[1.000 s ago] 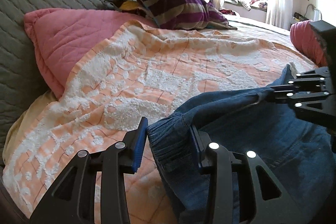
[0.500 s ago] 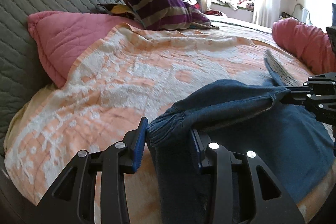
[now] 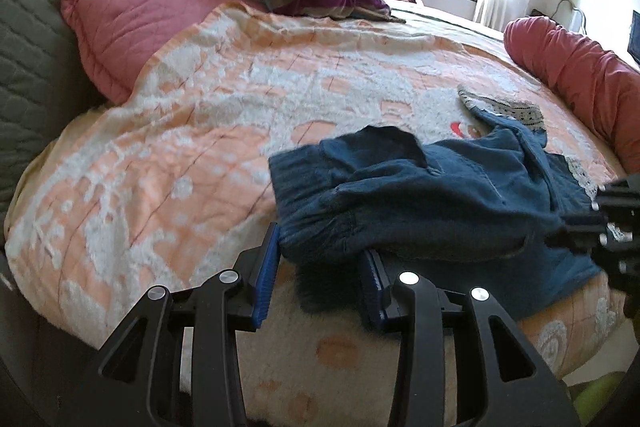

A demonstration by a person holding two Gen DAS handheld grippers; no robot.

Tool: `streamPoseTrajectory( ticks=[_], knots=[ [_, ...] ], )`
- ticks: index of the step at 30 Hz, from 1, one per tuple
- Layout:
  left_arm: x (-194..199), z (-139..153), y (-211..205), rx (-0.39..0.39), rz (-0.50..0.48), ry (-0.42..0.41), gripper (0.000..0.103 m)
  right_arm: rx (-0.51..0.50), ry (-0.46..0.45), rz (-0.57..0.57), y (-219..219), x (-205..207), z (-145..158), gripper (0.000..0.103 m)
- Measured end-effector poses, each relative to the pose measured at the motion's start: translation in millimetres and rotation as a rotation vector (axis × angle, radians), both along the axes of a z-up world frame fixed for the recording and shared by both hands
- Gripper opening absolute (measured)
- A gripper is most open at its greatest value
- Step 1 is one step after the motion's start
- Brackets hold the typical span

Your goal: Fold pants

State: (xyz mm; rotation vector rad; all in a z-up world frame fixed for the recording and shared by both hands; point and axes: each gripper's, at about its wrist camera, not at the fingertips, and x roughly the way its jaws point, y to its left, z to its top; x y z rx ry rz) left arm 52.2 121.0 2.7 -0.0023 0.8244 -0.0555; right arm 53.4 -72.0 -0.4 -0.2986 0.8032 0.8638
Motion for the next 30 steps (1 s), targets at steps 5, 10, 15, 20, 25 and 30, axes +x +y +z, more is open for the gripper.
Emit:
streamPoseTrajectory(
  ticks=[5, 10, 15, 20, 25, 30],
  knots=[
    [0.5, -12.6, 10.3, -0.04, 0.019, 0.06, 0.044, -0.029, 0.0, 0.018, 6.7, -13.9, -11.3, 0.003],
    [-10.0, -13.9, 15.3, -0.044, 0.027, 0.081, 0.051, -0.035, 0.012, 0.044, 6.1, -24.4, -14.5, 0.003],
    [-26.5, -7.3, 30.3, -0.08, 0.077, 0.077, 0.05, -0.04, 0.015, 0.073, 5.9, -30.9, -17.4, 0.003],
    [-30.0, 21.0, 28.0, -0.151, 0.08, -0.004, 0.049, -0.048, 0.029, 0.092, 6.4, -36.4, -27.6, 0.004],
    [-4.8, 25.6, -13.6, -0.143, -0.027, -0.015, 0.049, -0.036, 0.054, 0.09, 5.4, -34.8, -30.4, 0.006],
    [9.5, -20.4, -20.2, -0.016, 0.016, 0.088, 0.049, 0.016, 0.051, 0.107, -6.7, -38.7, -12.5, 0.016]
  ],
)
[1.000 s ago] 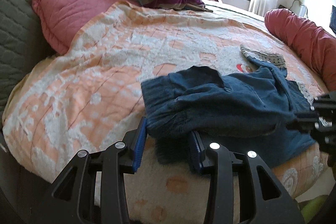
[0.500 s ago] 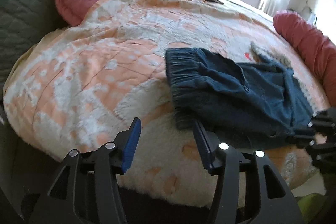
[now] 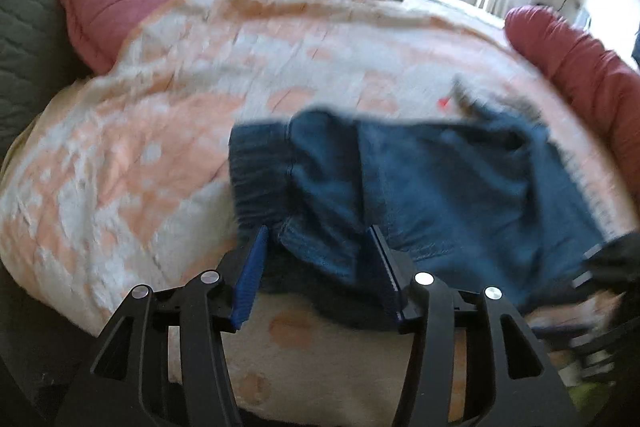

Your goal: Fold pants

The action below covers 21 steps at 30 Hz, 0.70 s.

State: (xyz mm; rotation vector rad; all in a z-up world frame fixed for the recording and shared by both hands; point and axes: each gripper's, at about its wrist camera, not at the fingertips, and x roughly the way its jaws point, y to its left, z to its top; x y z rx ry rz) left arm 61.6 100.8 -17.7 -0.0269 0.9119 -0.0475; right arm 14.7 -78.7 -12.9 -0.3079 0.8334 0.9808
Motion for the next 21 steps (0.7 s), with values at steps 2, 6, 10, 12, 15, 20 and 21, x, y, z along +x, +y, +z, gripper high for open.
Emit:
streamPoseTrajectory(
  ticks=[2, 6, 10, 12, 15, 20, 21],
  knots=[
    [-3.3, -5.6, 2.9, 0.023, 0.004, 0.0, 0.051, 0.05, 0.002, -0.035, -9.2, 5.1, 8.4, 0.02],
    [-1.5, -8.4, 8.2, -0.006, 0.007, -0.005, 0.051, 0.047, 0.019, -0.104, -6.6, 21.3, 2.9, 0.025],
    [-3.0, -6.8, 10.8, -0.015, 0.015, -0.016, 0.053, -0.069, 0.067, -0.123, 9.3, 27.1, -27.0, 0.028],
    [-6.9, -4.3, 9.5, -0.012, 0.024, -0.03, 0.054, -0.052, 0.075, -0.128, 6.3, 27.2, -29.3, 0.028],
    [-12.4, 1.9, 7.5, -0.008, 0.033, -0.057, 0.054, -0.013, 0.083, -0.132, -2.1, 26.2, -19.8, 0.032],
    [-23.3, 18.3, 8.2, -0.007, 0.05, -0.104, 0.06, 0.025, 0.049, -0.177, -21.7, 26.3, -1.5, 0.041],
    [-24.9, 20.5, 9.1, -0.007, 0.053, -0.107, 0.061, 0.032, 0.042, -0.195, -27.0, 27.4, 1.9, 0.042]
  ],
)
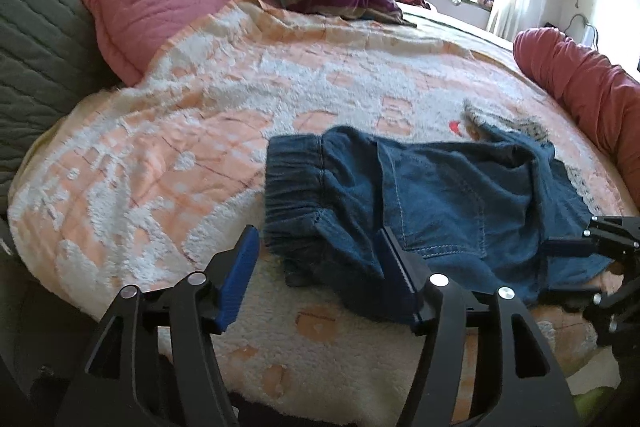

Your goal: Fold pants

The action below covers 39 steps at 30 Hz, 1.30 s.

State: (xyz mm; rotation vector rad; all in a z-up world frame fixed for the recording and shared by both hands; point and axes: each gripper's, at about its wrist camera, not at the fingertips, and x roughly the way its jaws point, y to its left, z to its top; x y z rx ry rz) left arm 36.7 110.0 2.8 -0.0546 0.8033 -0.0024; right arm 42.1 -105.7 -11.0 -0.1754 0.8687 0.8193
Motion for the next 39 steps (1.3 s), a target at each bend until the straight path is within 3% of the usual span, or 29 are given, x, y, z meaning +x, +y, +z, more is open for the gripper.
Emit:
streamPoseTrajectory(
  ticks=[4, 9, 14, 19, 25, 32, 35, 37, 39],
  knots=[
    [-8.5, 12.7, 3.2, -0.008, 0.025, -0.028, 0.064, 0.014, -0.023, -0.048, -15.0, 4.3, 8.6, 0.045],
    [-16.7, 28.8, -8.5, -0.023, 0.0, -0.071, 0.071, 0.027, -0.075, -0.127, -40.2, 11.5, 24.8, 0.057],
    [-15.3, 25.2, -39.5, -0.076, -0.092, -0.049, 0.071, 0.01, -0.115, -0.227, -65.5, 40.1, 37.3, 0.064],
    [-7.9, 15.1, -77.2, -0.108, -0.2, -0.004, 0.071, 0.013, -0.089, -0.315, -82.2, 91.8, 43.6, 0.065],
    [1.8, 6.0, -120.0, -0.135, -0.302, 0.042, 0.071, -0.073, -0.058, -0.345, -65.4, 158.5, 29.6, 0.065],
    [20.3, -14.1, -153.5, -0.196, -0.36, 0.097, 0.069, -0.147, -0.009, -0.315, -36.2, 195.9, -2.4, 0.065],
    [31.3, -24.5, -160.0, -0.205, -0.362, 0.103, 0.049, -0.186, -0.004, -0.299, -21.7, 208.4, -11.7, 0.065],
    [35.5, -34.3, -167.7, -0.226, -0.406, 0.131, 0.023, -0.213, 0.014, -0.309, -14.2, 222.3, -20.9, 0.065],
    [34.9, -42.8, -175.1, -0.23, -0.435, 0.155, 0.018, -0.243, 0.021, -0.327, -11.7, 233.2, -29.2, 0.065]
  ],
)
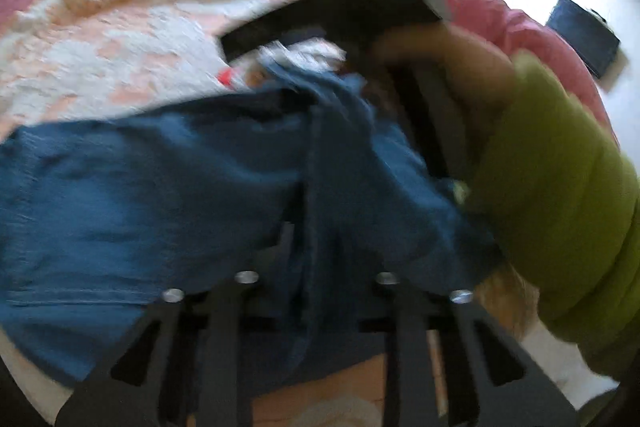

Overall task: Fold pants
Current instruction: 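Grasp the lace-trimmed leg hem with the right tool while the left tool holds the pants, then pull the lace hem away from the left tool to straighten the leg while the left tool holds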

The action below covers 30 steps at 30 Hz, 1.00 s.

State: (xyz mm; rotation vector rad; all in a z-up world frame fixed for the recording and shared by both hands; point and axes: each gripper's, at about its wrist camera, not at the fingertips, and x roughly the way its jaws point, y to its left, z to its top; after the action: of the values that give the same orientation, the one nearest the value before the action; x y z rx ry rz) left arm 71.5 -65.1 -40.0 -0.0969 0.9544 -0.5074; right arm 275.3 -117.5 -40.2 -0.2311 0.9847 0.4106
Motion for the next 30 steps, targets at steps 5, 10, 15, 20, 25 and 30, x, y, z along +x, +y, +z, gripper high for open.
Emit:
streamPoseTrajectory(
  ticks=[5, 10, 15, 20, 25, 30],
  knots=[
    [-6.8, -7.1, -3.6, 0.029, -0.028, -0.021, 0.018, -0.018, 0.002, -0.066, -12.5, 19.1, -15.5, 0.022],
    [-7.1, -10.0, 1.3, 0.01, -0.033, -0.022, 0.019, 0.107, -0.026, -0.133, -53.5, 4.9, 6.0, 0.006],
    [-7.5, -8.0, 8.6, -0.01, -0.023, -0.017, 0.024, 0.166, -0.125, -0.198, -110.2, -37.0, 44.3, 0.005],
    [-5.9, -6.0, 14.0, -0.02, 0.001, -0.034, 0.039, 0.232, -0.18, -0.289, -170.2, -84.8, 67.4, 0.005],
    [-5.5, -2.2, 8.6, 0.032, -0.003, -0.067, 0.014, 0.27, -0.172, -0.35, -214.3, -137.2, 69.9, 0.005],
    [-9.1, 11.2, 13.6, 0.037, -0.01, -0.114, 0.007, 0.292, -0.123, -0.379, -232.6, -181.3, 56.6, 0.005]
  ],
)
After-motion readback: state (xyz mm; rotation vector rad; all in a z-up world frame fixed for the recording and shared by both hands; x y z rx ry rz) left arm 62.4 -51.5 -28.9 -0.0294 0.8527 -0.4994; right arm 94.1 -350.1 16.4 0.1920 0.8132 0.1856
